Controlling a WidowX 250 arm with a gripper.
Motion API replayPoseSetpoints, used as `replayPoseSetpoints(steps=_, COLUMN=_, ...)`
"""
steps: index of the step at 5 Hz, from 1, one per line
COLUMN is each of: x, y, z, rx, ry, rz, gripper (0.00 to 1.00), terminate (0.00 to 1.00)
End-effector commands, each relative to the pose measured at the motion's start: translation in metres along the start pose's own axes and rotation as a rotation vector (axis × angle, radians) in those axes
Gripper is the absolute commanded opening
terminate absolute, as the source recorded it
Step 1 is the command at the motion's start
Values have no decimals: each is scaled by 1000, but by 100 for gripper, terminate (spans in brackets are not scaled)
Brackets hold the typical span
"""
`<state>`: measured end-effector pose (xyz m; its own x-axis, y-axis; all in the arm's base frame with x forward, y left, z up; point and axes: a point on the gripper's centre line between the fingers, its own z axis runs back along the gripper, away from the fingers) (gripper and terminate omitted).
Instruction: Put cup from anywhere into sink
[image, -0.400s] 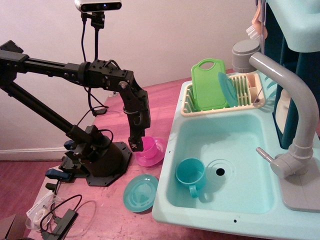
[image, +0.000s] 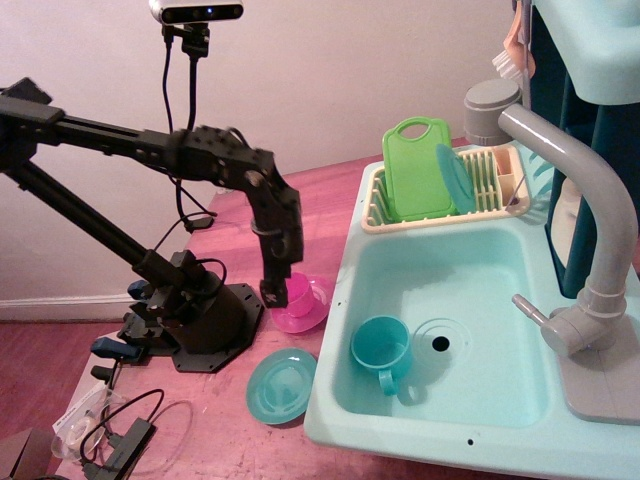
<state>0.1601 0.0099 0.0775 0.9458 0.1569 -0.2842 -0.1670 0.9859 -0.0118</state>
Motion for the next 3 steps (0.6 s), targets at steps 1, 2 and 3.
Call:
replayPoseSetpoints(steps=1, x=14, y=-3, z=-18, rx=-13, ry=24, rz=-34, gripper=100, terminate=0)
replayPoseSetpoints(steps=2, x=25, y=-7, z=-27, rx=-18, ry=30, rz=-57, gripper=100, terminate=0)
replayPoseSetpoints(steps=3, x=33, y=-10, z=-33, rx=-21, ry=39, rz=-76, gripper=100, terminate=0)
